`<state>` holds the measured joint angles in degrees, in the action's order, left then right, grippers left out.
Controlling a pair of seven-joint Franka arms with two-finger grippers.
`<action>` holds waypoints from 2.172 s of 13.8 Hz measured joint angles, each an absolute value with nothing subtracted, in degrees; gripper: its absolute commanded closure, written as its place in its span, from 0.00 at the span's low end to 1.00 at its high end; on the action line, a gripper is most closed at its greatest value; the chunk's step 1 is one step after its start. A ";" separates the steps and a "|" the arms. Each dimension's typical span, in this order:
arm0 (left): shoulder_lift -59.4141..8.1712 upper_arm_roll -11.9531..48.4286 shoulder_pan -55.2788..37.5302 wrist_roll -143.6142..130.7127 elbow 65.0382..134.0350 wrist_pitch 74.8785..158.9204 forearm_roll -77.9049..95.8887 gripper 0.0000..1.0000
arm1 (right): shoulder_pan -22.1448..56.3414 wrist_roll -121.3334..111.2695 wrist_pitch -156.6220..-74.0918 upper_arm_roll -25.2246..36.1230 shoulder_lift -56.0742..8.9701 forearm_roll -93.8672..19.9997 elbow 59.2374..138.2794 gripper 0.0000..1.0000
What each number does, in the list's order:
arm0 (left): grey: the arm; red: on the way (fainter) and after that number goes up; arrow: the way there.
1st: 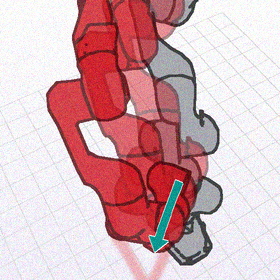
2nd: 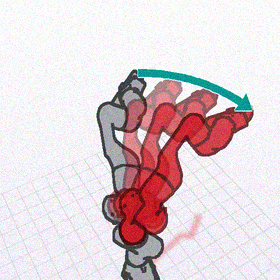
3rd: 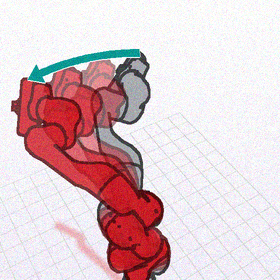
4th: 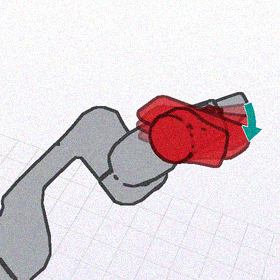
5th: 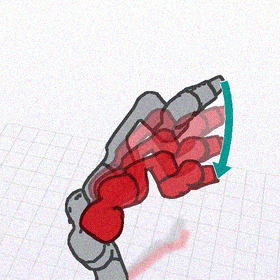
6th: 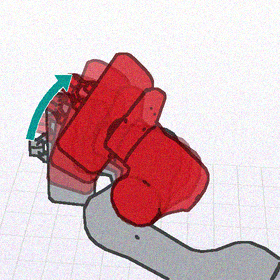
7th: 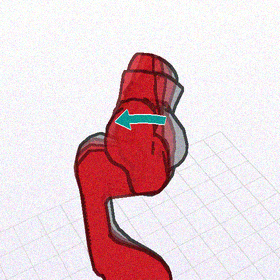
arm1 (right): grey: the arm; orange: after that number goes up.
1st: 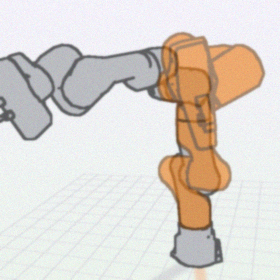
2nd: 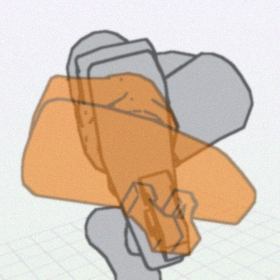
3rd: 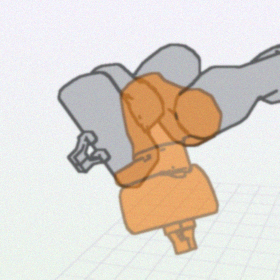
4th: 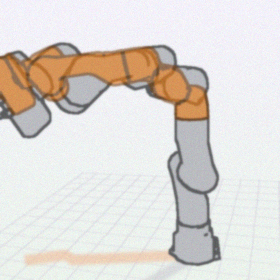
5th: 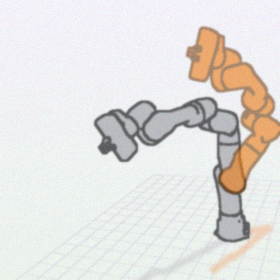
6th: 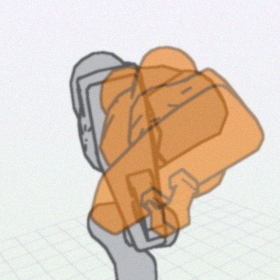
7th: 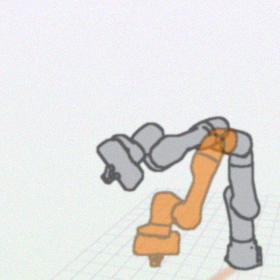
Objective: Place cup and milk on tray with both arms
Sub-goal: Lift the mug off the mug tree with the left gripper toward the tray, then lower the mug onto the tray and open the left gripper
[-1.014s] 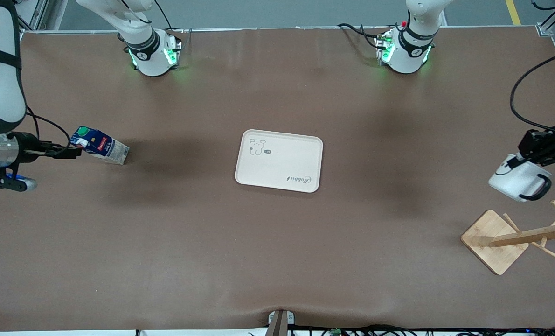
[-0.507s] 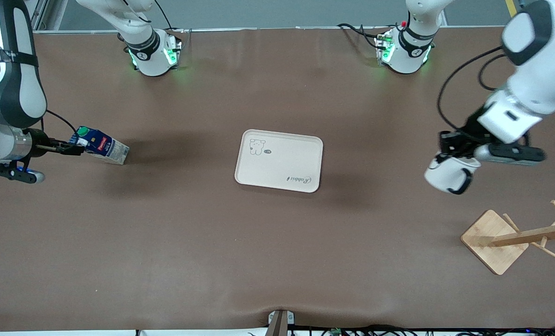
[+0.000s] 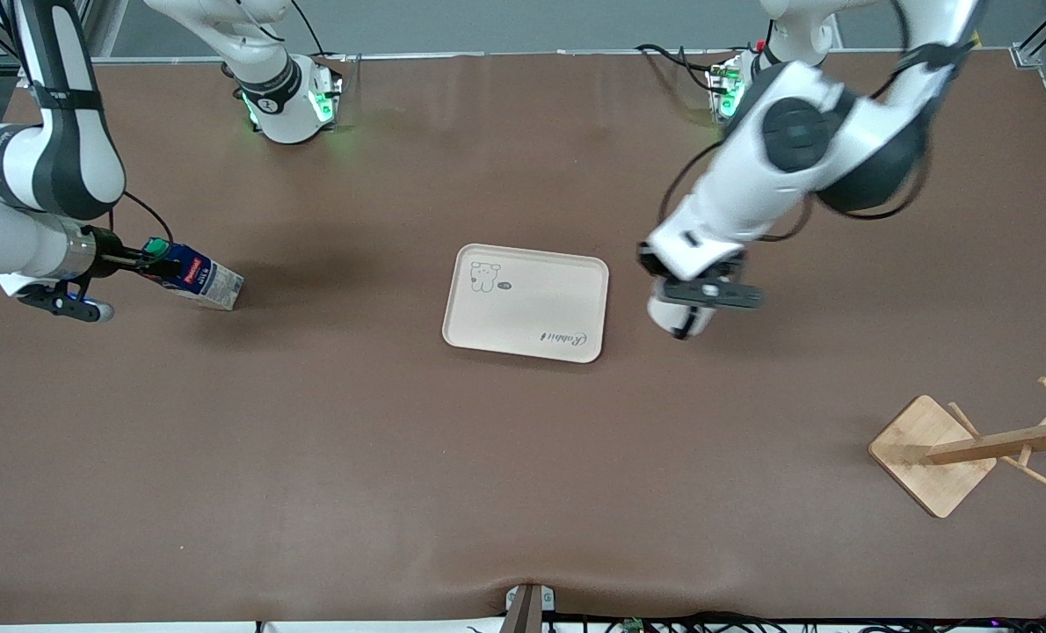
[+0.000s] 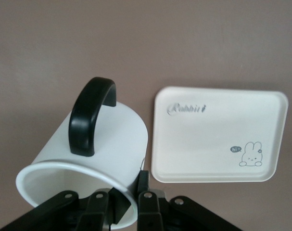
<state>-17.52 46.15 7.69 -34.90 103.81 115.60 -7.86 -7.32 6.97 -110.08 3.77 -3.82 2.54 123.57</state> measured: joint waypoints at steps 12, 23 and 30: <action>-42.28 42.51 -10.76 -66.50 96.17 115.74 -24.08 1.00 | -3.86 7.32 -105.09 2.72 -2.48 2.46 114.46 1.00; -47.07 41.51 -10.97 -67.37 92.22 116.28 -22.49 0.38 | 21.43 29.09 -90.69 1.98 -9.17 -1.11 93.90 1.00; -46.26 41.58 -10.81 -67.66 87.46 115.73 -22.51 0.00 | 32.44 47.37 -95.94 2.01 -15.93 -10.15 92.43 1.00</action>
<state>-46.26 41.58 -10.81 -67.66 87.46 115.73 -22.51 32.44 47.37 -95.94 2.01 -15.93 -10.15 92.43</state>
